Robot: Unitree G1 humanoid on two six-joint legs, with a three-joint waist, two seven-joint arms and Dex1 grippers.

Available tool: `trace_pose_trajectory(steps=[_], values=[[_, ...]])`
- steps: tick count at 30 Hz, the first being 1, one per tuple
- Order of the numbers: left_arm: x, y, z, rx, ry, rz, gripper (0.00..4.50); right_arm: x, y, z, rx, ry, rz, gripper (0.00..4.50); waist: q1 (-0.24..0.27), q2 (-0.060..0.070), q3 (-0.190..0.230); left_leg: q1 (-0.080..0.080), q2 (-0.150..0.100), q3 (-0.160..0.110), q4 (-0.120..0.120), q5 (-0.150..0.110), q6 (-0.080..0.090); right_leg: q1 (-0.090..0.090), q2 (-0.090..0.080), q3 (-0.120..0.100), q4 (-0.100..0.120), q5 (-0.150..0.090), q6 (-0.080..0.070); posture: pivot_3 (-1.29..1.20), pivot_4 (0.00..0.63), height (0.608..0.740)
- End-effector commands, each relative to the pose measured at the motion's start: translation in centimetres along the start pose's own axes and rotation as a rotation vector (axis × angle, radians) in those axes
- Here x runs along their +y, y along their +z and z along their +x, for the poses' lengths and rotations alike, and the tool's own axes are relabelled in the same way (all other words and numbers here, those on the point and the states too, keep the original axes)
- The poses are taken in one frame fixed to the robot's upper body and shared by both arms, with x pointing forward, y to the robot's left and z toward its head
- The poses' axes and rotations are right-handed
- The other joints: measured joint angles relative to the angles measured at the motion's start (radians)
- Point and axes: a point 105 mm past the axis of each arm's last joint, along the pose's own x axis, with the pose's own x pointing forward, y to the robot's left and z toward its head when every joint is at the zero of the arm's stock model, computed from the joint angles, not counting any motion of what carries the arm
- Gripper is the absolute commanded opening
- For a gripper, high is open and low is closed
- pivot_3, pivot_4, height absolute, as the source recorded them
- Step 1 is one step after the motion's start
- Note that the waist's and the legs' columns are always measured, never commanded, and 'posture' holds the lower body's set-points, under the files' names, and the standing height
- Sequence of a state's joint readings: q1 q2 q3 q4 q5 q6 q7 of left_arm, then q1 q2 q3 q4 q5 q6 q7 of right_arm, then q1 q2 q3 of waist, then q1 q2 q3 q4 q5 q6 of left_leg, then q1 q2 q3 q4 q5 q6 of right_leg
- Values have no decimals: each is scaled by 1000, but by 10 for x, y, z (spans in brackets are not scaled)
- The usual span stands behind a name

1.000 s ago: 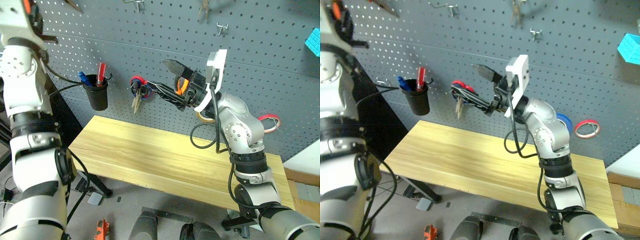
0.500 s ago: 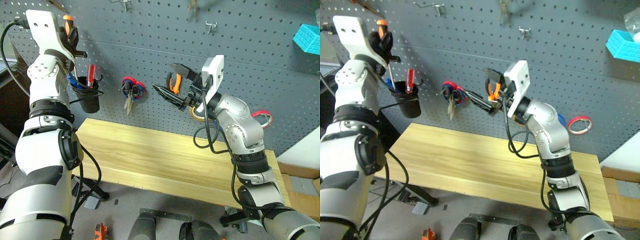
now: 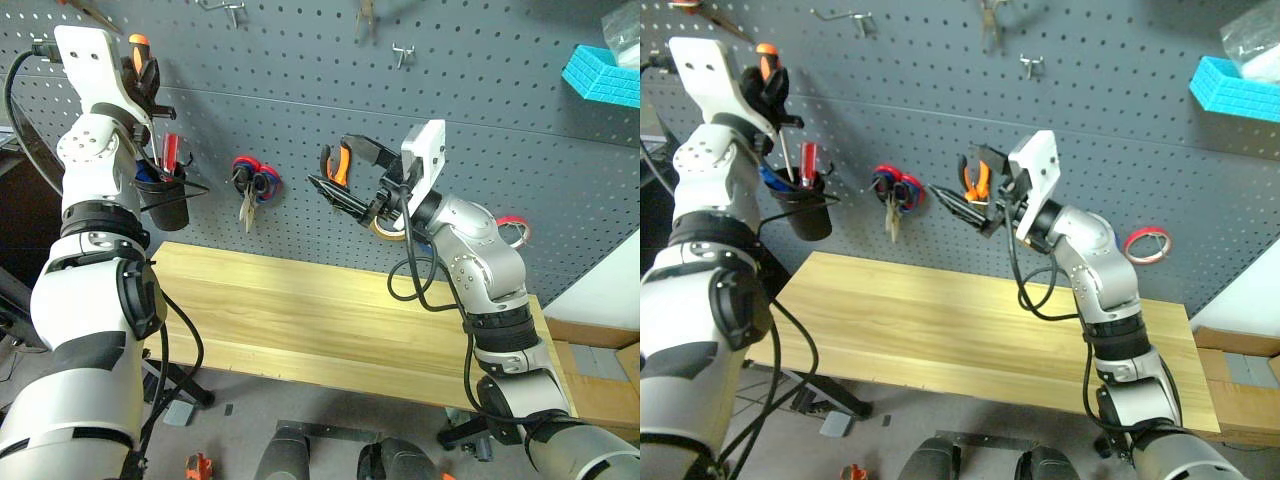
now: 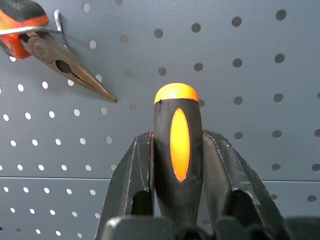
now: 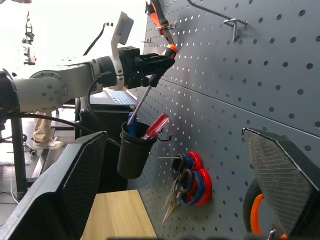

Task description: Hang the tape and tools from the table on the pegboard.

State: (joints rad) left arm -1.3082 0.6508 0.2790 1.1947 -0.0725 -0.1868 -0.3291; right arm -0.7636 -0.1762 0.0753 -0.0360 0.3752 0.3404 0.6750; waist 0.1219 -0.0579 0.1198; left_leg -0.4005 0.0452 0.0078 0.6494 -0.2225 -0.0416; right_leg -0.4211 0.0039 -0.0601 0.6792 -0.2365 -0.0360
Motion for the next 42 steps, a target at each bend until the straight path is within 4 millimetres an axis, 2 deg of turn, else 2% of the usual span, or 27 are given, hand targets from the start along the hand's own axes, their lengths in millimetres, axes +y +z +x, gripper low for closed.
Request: trace_pose_trajectory(steps=[1, 5, 11, 15, 19, 30, 42], values=[[14, 26, 1, -87, 46, 17, 945, 2, 16, 0, -40, 6, -43, 4500, -1, 0, 0, 0, 0, 0, 0, 1, 0, 0, 0, 0, 0, 0, 0, 210, 0, 740], [24, 39, -3, -141, 57, 91, 945, 3, 15, 0, -42, 4, -36, 4500, -9, 0, 0, 0, 1, -1, 0, 2, -2, 0, 1, 0, 1, 1, -1, 212, 4, 740], [15, 57, -8, -274, 22, 181, 945, 3, 14, -1, -41, -1, -32, 4500, -9, 0, 0, 0, 1, -1, 0, 3, -2, 0, 1, -1, 1, 1, -2, 204, 26, 740], [6, 52, -12, -316, 1, 201, 945, 1, 15, -3, -38, -16, -30, 4500, -11, 0, 0, 1, 1, -1, 0, 3, -1, 0, 1, 0, 1, 1, -2, 192, 40, 740], [8, 43, -14, -302, 17, 191, 945, 1, 14, -6, -31, -30, -29, 4500, -16, 0, 0, 1, 1, -1, 0, 3, -1, 0, 1, 0, 1, 1, -2, 180, 56, 740], [10, 51, -11, -306, 28, 183, 945, -2, 10, -14, 9, -45, -16, 4500, -33, 4, 7, 1, 2, -2, 0, 3, -1, 1, 2, 0, 1, -2, 2, 168, 132, 740], [14, 43, -12, -280, 39, 181, 945, -7, 7, -15, 30, -58, -9, 4500, -48, 15, 41, 1, 2, -2, -2, 3, 0, 0, 2, 3, 1, -3, 1, 163, 186, 740]])
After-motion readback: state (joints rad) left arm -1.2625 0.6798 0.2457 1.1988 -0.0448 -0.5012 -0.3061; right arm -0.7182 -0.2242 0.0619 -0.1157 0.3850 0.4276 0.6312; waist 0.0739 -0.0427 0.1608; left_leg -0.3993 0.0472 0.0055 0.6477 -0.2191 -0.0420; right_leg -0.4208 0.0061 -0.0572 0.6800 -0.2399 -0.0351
